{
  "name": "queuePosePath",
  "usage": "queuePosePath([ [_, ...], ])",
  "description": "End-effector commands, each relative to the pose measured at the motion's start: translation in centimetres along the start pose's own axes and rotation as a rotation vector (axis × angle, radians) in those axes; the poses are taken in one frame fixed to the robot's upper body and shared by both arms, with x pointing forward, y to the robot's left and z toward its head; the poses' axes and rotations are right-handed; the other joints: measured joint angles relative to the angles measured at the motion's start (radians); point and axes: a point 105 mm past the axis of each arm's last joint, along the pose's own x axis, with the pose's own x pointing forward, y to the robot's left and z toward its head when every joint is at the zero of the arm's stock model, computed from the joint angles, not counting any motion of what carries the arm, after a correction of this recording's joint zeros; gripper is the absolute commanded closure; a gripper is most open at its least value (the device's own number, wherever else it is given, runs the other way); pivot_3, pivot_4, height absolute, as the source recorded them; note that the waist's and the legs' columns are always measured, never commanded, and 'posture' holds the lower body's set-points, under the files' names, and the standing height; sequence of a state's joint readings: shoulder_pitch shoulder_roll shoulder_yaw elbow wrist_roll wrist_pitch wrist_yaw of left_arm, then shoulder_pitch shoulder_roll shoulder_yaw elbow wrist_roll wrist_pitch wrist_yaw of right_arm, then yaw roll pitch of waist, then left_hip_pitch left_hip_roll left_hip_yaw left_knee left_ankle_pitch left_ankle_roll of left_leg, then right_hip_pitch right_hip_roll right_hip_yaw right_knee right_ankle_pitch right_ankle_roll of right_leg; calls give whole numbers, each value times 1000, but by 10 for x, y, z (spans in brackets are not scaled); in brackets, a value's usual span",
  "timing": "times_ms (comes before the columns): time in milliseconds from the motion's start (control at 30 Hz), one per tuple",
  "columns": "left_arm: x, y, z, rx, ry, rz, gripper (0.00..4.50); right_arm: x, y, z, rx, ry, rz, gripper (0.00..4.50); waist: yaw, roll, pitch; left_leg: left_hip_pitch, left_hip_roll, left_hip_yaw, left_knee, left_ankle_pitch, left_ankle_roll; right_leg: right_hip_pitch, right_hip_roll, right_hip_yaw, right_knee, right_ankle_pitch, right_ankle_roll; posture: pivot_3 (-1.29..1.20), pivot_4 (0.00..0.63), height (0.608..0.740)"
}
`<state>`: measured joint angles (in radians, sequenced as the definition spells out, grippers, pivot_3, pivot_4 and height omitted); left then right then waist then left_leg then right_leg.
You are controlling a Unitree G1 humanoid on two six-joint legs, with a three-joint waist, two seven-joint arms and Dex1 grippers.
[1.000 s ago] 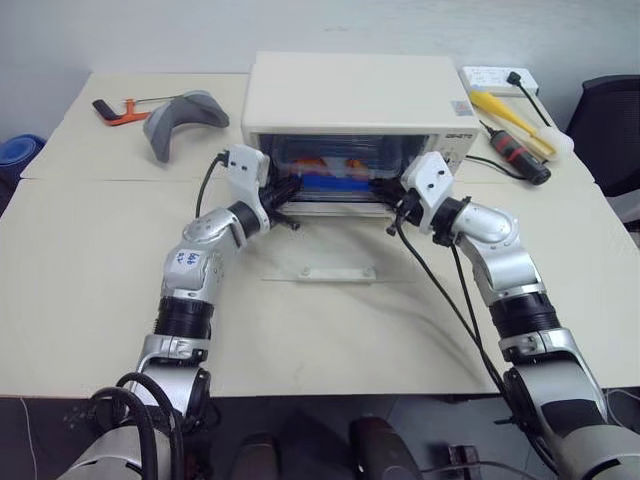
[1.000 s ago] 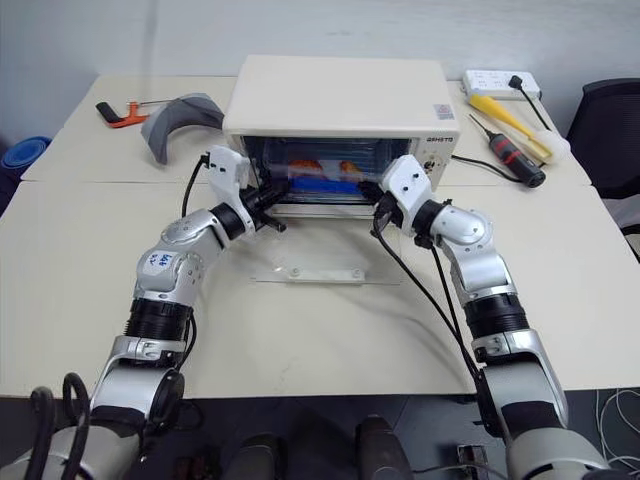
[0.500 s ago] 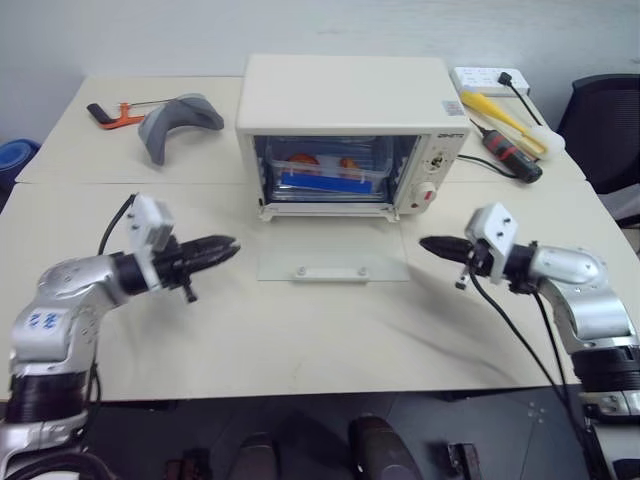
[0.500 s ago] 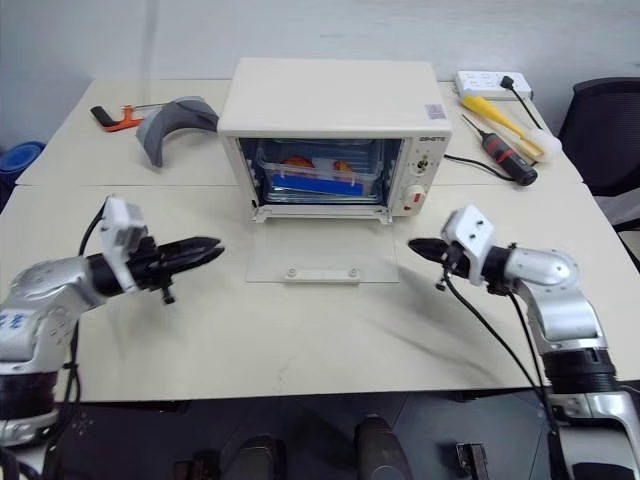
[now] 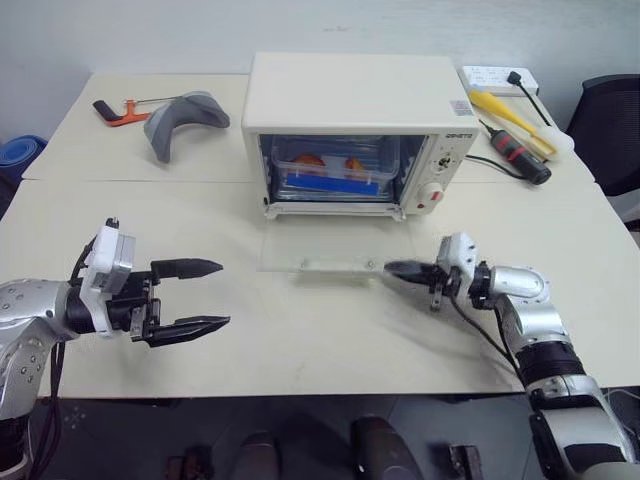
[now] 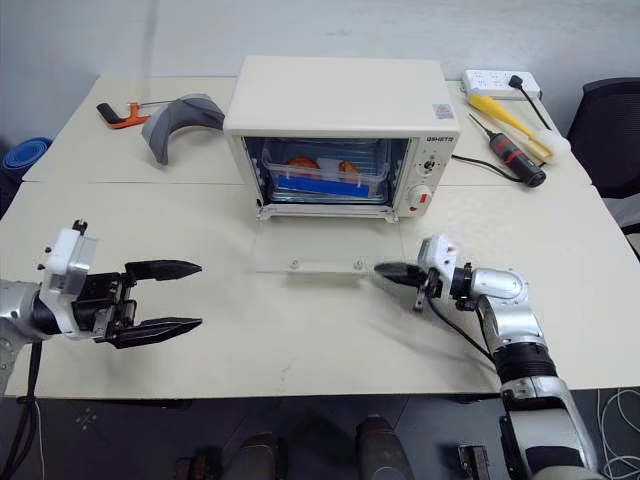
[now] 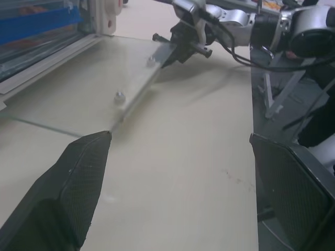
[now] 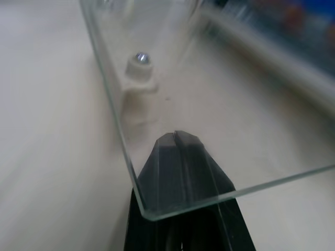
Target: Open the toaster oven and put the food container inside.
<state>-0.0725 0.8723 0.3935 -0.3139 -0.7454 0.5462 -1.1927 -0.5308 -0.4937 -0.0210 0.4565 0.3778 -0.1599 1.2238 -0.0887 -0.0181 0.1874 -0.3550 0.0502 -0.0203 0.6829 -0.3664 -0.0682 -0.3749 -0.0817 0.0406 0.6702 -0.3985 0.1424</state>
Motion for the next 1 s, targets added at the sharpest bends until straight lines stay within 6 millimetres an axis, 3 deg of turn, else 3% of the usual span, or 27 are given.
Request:
queuePosePath([
  [33, -6, 2, 11, 15, -75, 55, 48, -1, -14, 55, 5, -234, -109, 4500, 2, 0, 0, 0, 0, 0, 0, 0, 0, 0, 0, 0, 0, 0, 0, 0, 150, 740],
  [133, -7, 10, 8, 35, -88, 100, 48, 13, -20, 88, 20, -345, -122, 4500, 0, 0, 0, 1, 0, -2, 0, 0, 0, -1, 0, 0, 0, 0, 0, 0, 150, 740],
  [233, -5, 16, 4, 49, -90, 117, 48, 24, -28, 109, 36, -403, -122, 4500, 0, 1, 0, 1, 0, -1, 0, 0, 0, -1, 0, 1, -1, 0, 0, 0, 150, 740],
  [400, 0, 25, 9, 133, -152, 166, 48, 18, -36, 116, 20, -353, -113, 4500, 7, 1, 0, -1, -1, -1, 0, 0, 0, -1, -1, -2, 1, 0, 0, 0, 150, 740],
  [500, -6, 25, -3, 189, -47, 184, 0, 3, -15, 111, -85, -235, -6, 3901, 8, 1, 0, -3, -3, -1, 0, 0, 1, -1, -3, -4, 0, 0, 0, 0, 150, 740],
  [600, -14, 24, -17, 273, 30, 217, 0, -17, 12, 92, -217, -109, 102, 2987, 5, 1, 0, -3, -3, 0, -1, -1, 2, -1, -3, -4, -3, 0, 0, 0, 150, 740],
  [767, -25, 13, -37, 274, 88, 213, 0, -45, 43, 62, -234, -3, 189, 1226, 4, 1, 0, -1, -1, 2, -1, -1, 2, 0, -2, -2, -8, 1, 1, 0, 150, 740],
  [867, -28, 9, -47, 253, 103, 222, 0, -56, 51, 43, -221, 51, 204, 235, 8, 1, 0, 0, -1, 2, -1, -1, 2, 0, -2, -1, -7, 1, 1, 0, 150, 740],
  [900, -28, 8, -51, 246, 108, 226, 0, -59, 52, 38, -218, 69, 207, 35, 9, 1, 0, 0, -1, 2, 0, -1, 2, 0, -2, -1, -7, 2, 1, 0, 150, 740],
  [1000, -26, 9, -53, 235, 84, 235, 0, -59, 50, 35, -211, 71, 171, 35, 10, 1, 1, 0, -2, 2, 0, -1, 2, 1, -2, 0, -8, 2, 2, 0, 150, 740],
])
